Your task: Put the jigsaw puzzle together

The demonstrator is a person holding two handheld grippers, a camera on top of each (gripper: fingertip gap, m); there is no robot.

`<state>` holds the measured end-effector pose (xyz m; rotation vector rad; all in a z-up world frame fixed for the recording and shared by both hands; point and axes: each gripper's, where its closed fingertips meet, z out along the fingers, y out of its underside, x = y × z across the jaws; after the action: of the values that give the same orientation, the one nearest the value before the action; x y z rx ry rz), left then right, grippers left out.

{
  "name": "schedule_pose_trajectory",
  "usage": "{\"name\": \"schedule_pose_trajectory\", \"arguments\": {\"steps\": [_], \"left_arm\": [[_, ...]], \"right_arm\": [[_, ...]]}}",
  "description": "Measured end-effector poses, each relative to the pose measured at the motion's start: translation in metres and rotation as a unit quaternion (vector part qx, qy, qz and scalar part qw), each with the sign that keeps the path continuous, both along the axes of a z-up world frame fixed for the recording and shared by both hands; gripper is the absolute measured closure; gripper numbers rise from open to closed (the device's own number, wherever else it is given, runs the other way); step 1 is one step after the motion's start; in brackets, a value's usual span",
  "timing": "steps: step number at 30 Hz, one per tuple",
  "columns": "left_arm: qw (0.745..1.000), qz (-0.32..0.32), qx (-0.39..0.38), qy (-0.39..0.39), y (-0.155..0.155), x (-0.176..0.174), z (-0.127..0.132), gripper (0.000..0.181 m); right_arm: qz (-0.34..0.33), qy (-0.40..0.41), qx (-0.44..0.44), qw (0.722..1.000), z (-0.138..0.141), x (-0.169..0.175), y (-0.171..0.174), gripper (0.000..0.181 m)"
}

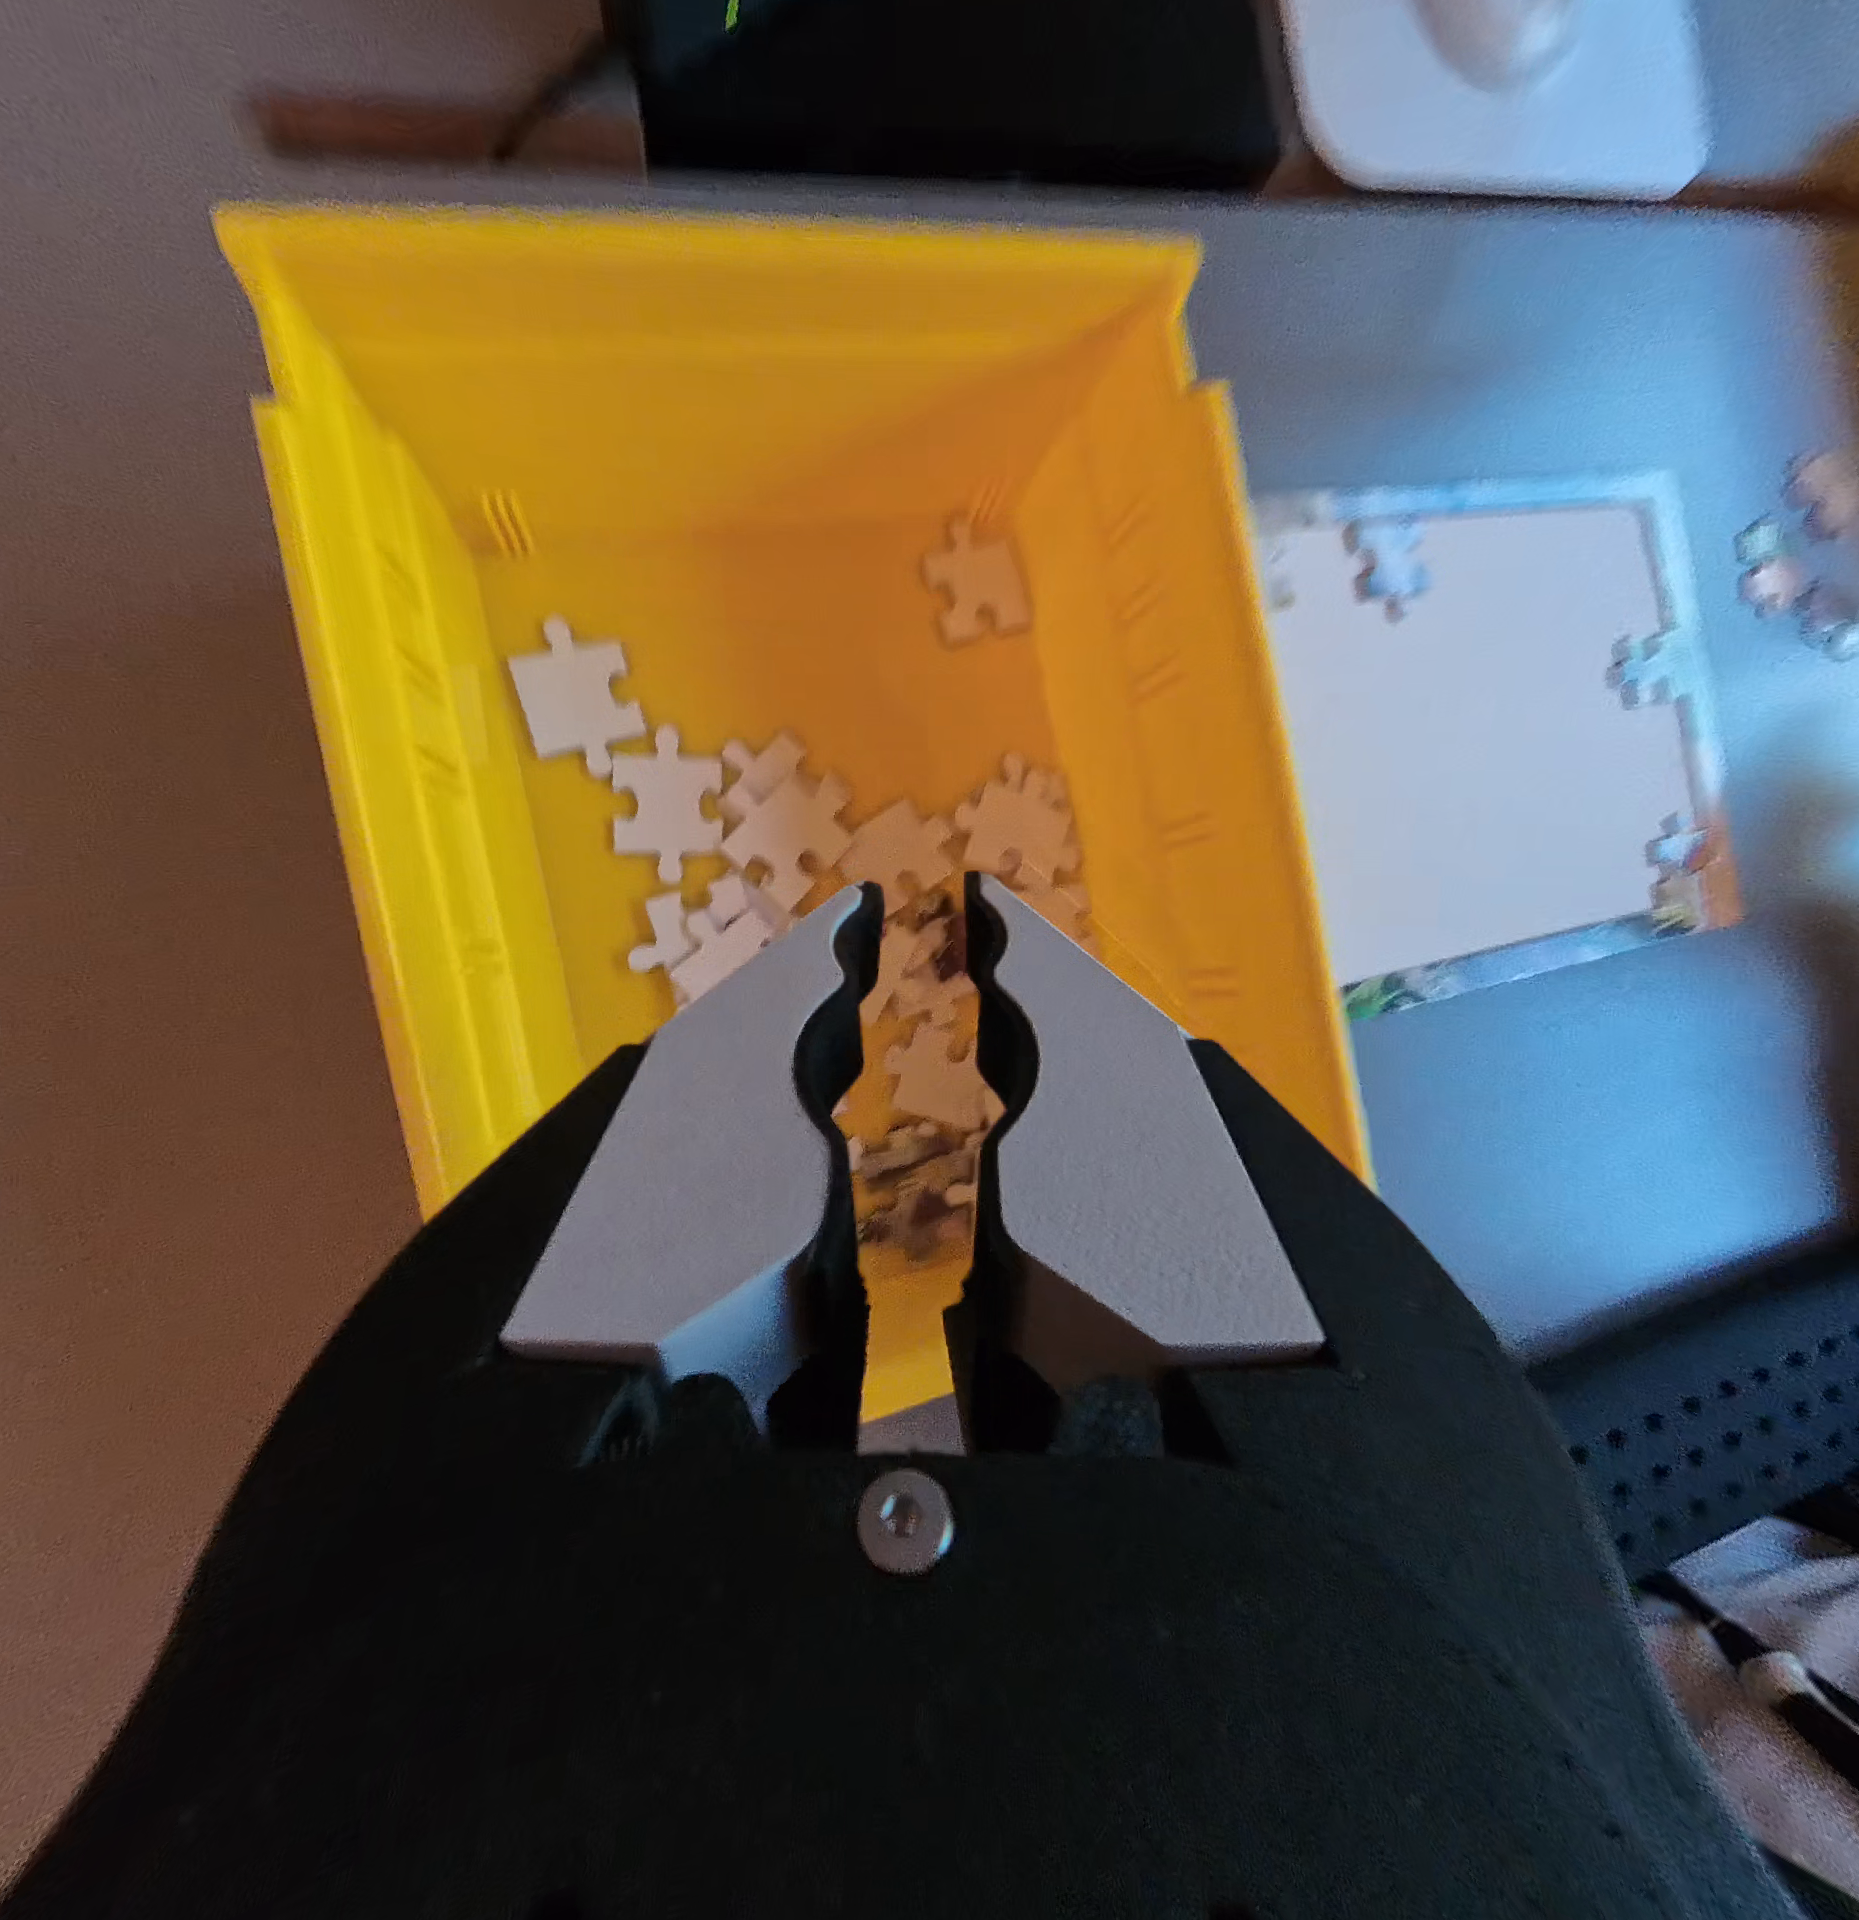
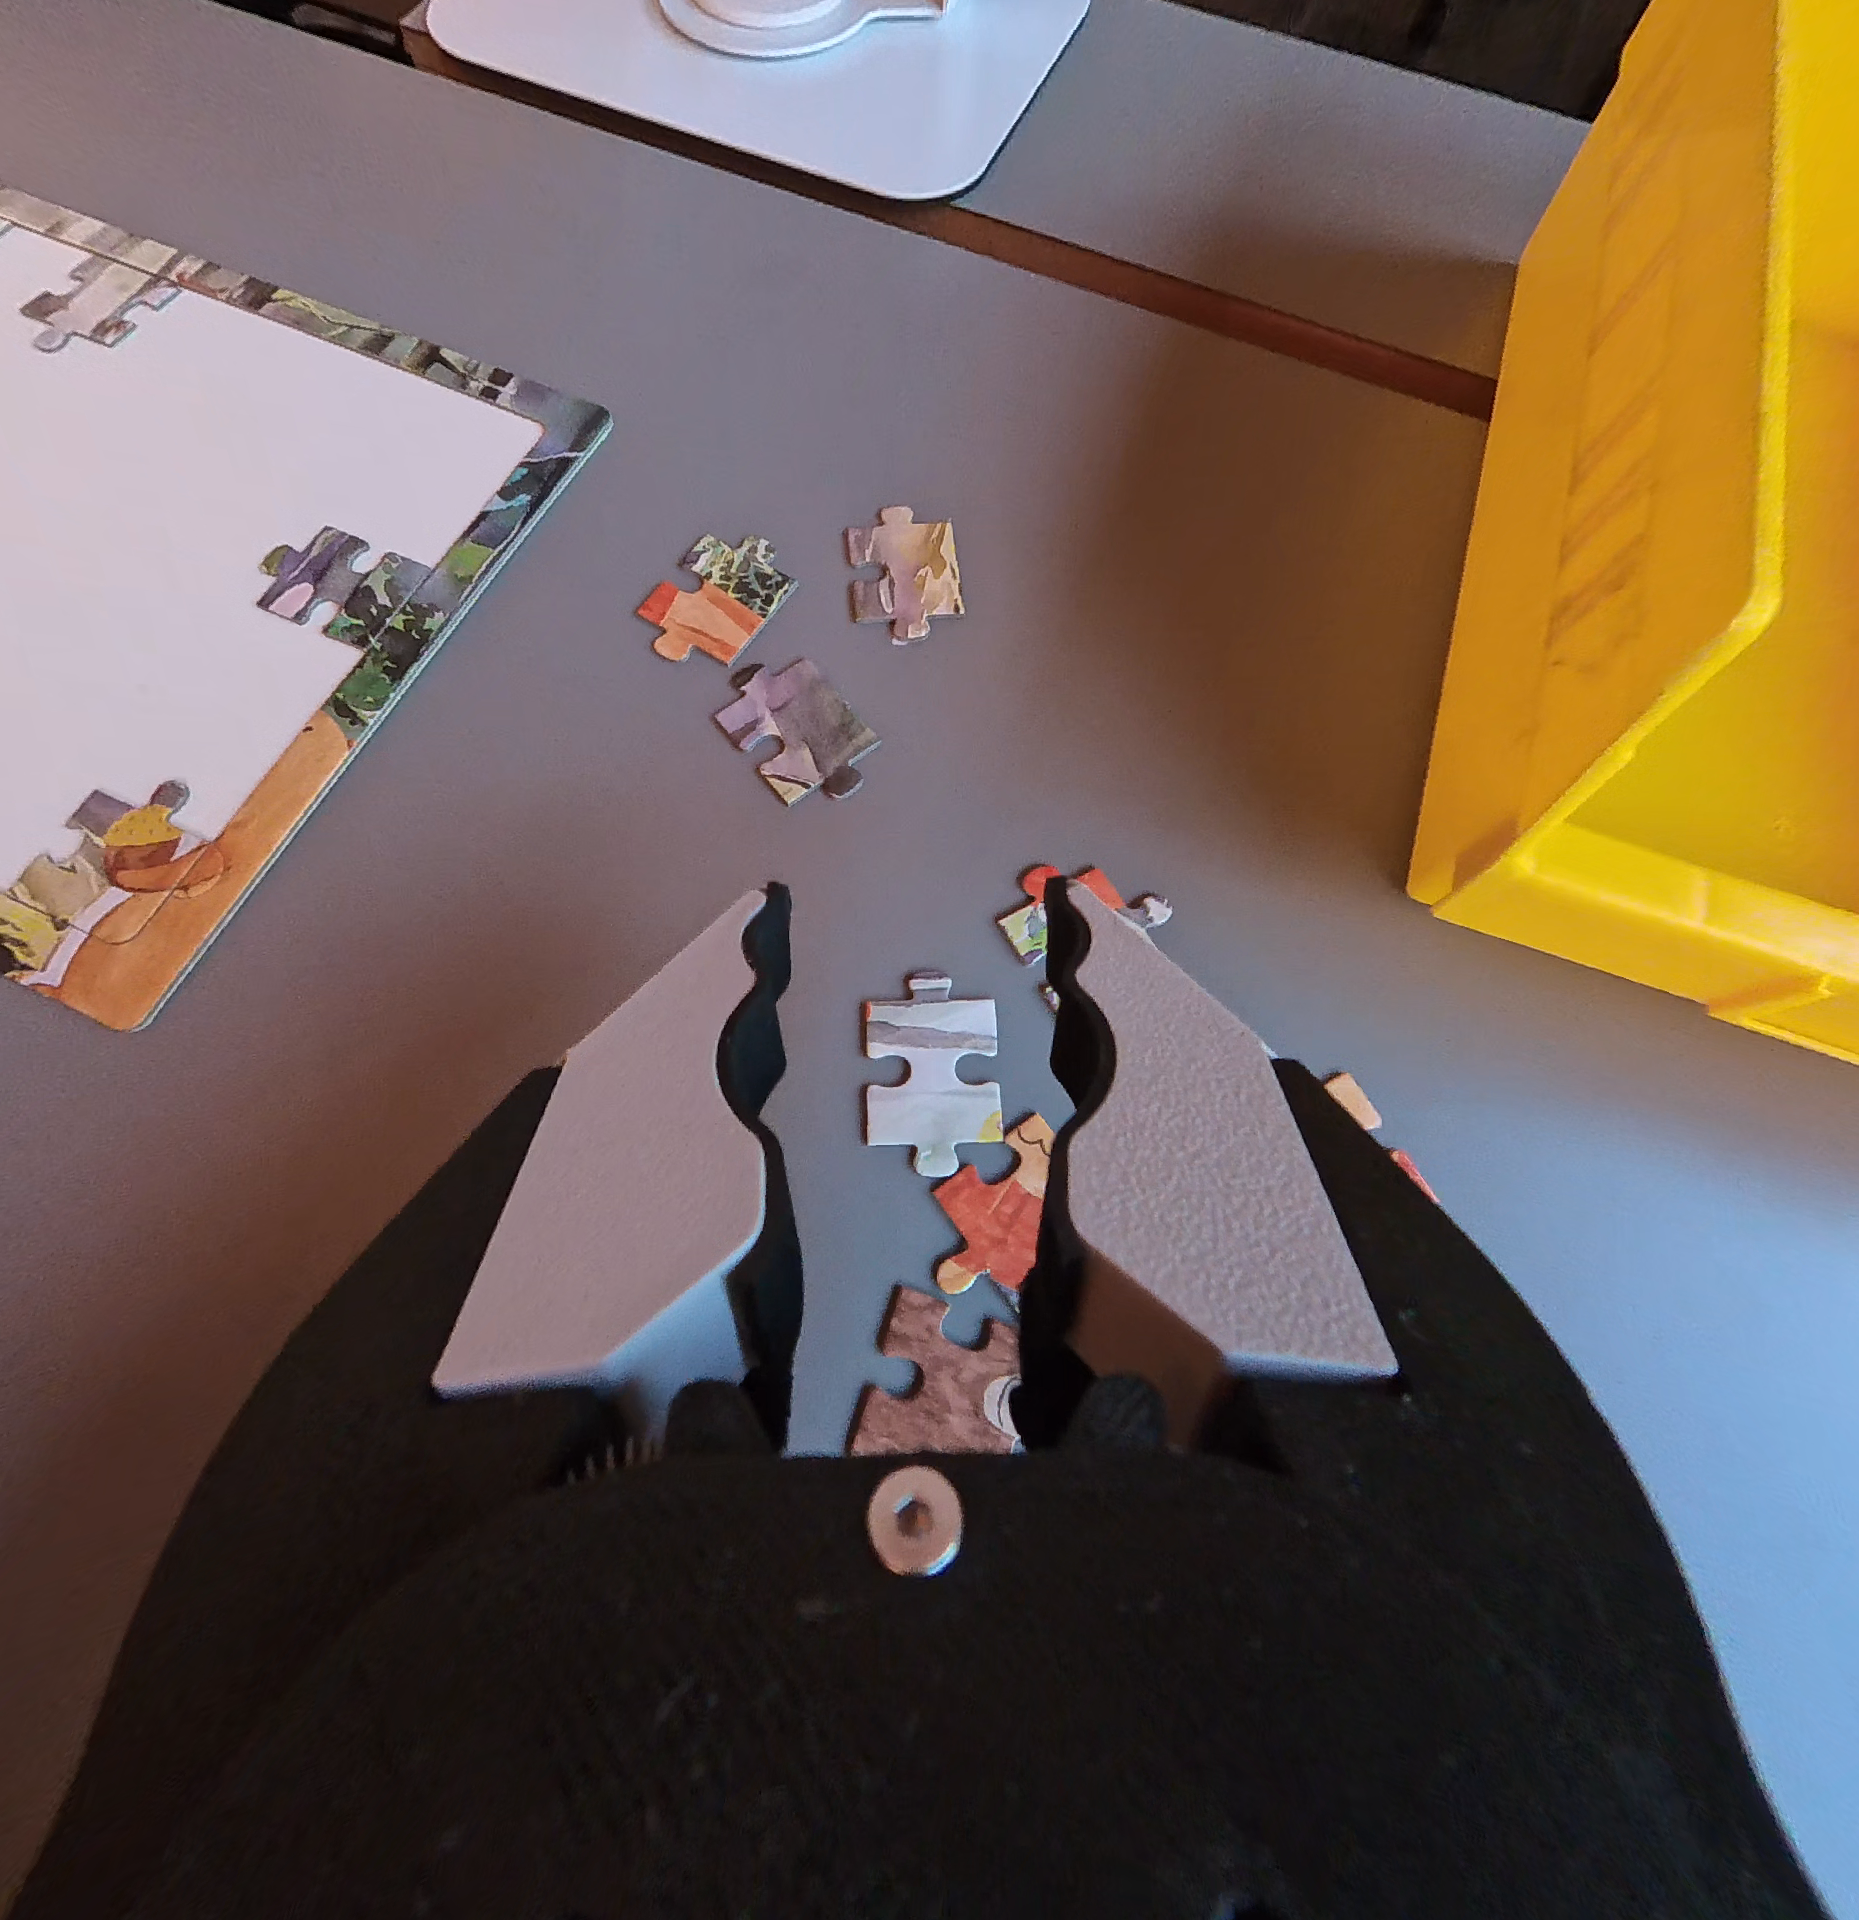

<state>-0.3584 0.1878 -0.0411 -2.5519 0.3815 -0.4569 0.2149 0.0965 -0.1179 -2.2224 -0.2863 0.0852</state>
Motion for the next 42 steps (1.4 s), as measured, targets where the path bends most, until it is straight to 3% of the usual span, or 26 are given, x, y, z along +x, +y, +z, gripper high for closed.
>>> {"name": "schedule_pose_trajectory", "arguments": {"steps": [3, 14, 19, 33, 38, 42], "left_arm": [[0.996, -0.002, -0.064, 0.061, -0.007, -0.008, -0.032, 0.159], [0.961, 0.06, -0.223, 0.154, -0.015, -0.023, -0.109, 0.131], [0.957, 0.099, -0.231, 0.148, -0.009, -0.028, -0.116, 0.137], [0.95, 0.107, -0.247, 0.157, -0.012, -0.036, -0.123, 0.133], [0.958, 0.096, -0.238, 0.131, -0.008, -0.029, -0.122, 0.168], [0.96, 0.093, -0.235, 0.123, -0.007, -0.03, -0.121, 0.18]], "right_arm": [[0.001, -0.005, -0.005, 1.0, -0.004, 0.0, 0.0, 0.132], [0.012, -0.015, -0.008, 1.0, -0.004, -0.004, -0.001, 0.132], [0.023, -0.027, -0.016, 0.999, -0.006, -0.007, -0.002, 0.133], [0.037, -0.052, -0.027, 0.998, -0.01, -0.01, -0.005, 0.135], [0.039, -0.054, -0.031, 0.997, -0.012, -0.011, -0.005, 0.135], [0.041, -0.055, -0.033, 0.997, -0.013, -0.011, -0.005, 0.135]]}}
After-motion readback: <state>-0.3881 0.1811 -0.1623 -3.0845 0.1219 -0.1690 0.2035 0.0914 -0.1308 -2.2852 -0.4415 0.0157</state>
